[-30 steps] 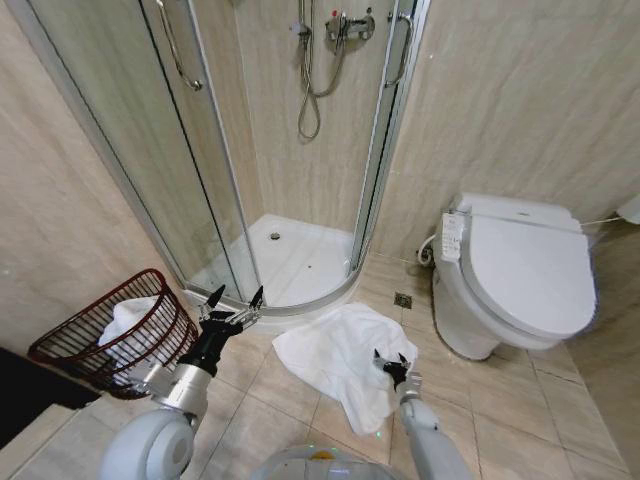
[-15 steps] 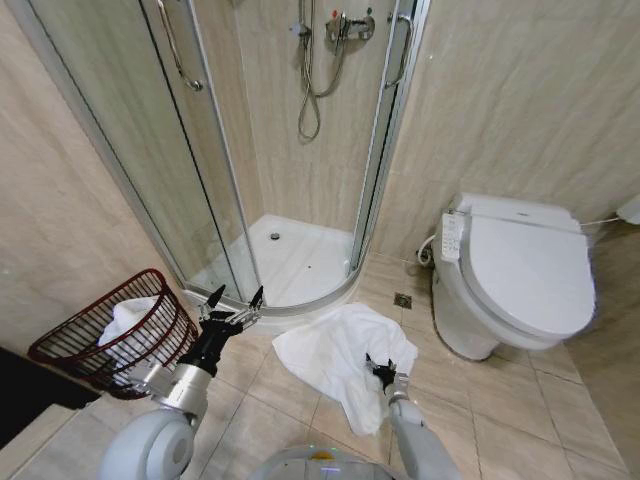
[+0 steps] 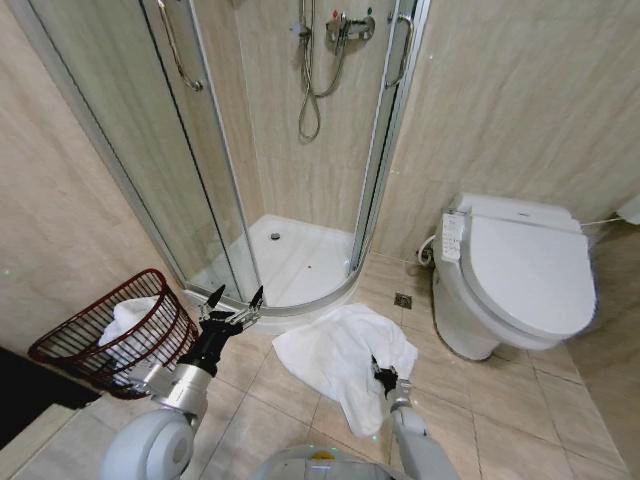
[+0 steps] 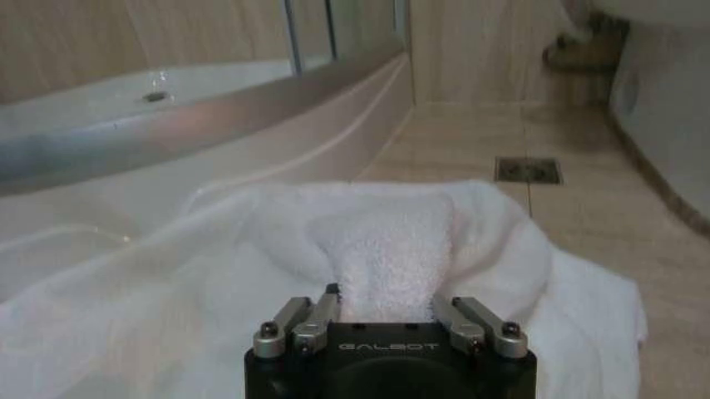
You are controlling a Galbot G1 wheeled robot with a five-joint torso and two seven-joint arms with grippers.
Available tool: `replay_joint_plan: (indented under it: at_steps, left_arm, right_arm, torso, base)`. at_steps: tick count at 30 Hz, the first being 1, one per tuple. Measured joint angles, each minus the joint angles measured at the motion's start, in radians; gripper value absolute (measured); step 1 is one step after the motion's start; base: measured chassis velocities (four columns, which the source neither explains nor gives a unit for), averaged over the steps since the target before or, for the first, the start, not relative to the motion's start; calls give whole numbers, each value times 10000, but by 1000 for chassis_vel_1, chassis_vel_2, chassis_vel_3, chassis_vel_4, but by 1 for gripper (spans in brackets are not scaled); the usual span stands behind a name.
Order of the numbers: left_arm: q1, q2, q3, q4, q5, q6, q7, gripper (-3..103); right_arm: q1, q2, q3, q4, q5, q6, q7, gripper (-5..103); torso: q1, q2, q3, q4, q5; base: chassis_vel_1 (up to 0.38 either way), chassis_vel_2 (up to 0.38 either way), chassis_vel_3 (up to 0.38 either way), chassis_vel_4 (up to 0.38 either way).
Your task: Discard the used towel into the hamper.
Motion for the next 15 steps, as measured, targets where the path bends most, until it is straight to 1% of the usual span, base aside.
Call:
replay_joint_plan:
  at_steps: [1, 2, 6, 7, 8, 10, 11, 12, 13, 14, 15]
  left_arm:
    - [0, 0, 0, 0, 0, 0, 0, 100]
    - [0, 0, 0, 0, 0, 0, 0, 100]
    - [0, 0, 0, 0, 0, 0, 0, 100]
    - [0, 0, 0, 0, 0, 0, 0, 100]
    - [0, 0, 0, 0, -1, 0, 0, 100]
    - [0, 0, 0, 0, -1, 0, 0, 100]
    - [0, 0, 0, 0, -1, 0, 0, 100]
    - [0, 0, 0, 0, 0, 0, 0, 100]
    - [0, 0, 0, 0, 0, 0, 0, 100]
    - [0, 0, 0, 0, 0, 0, 0, 100]
    - [0, 0, 0, 0, 0, 0, 0, 100]
  right_arm:
    - [-135, 1, 4, 282, -27, -70, 26, 30]
    - [-135, 1, 4, 282, -27, -70, 26, 30]
    - [-855, -10, 24, 1722, 95, -378, 80, 16]
    - [-855, -10, 24, 1722, 95, -378, 80, 16]
    - [-1114, -3, 28, 2230, 136, -434, 136, 13]
    - [-1502, 4, 84, 3004, -133, -417, 148, 12]
    - [-1502, 4, 84, 3004, -133, -417, 148, 12]
    - [-1766, 5, 128, 3535, -268, -378, 144, 12]
    - [-1997, 17, 172, 4041, -286, -371, 142, 12]
    - [-1997, 17, 172, 4041, -286, -371, 142, 12]
    - [-2246, 16, 205, 4599, -271, -355, 133, 12]
  torso:
    - [0, 0, 1, 0, 0]
    - [0, 0, 1, 0, 0]
    - [1, 2, 1, -1, 0]
    - [1, 2, 1, -1, 0]
    - [1, 2, 1, -1, -1]
    - [1, 3, 1, -1, 0]
    - [1, 3, 1, -1, 0]
    - [1, 3, 1, -2, -1]
    - [1, 3, 2, -1, -1]
    - [1, 3, 2, -1, -1]
    - [1, 3, 2, 0, 0]
  base:
    - [0, 0, 0, 0]
    - [0, 0, 0, 0]
    - [0, 0, 0, 0]
    - [0, 0, 0, 0]
    - [0, 0, 0, 0]
    - [0, 0, 0, 0]
    - [0, 0, 0, 0]
    - [0, 0, 0, 0]
    - [0, 0, 0, 0]
    - [0, 0, 0, 0]
    - [0, 0, 0, 0]
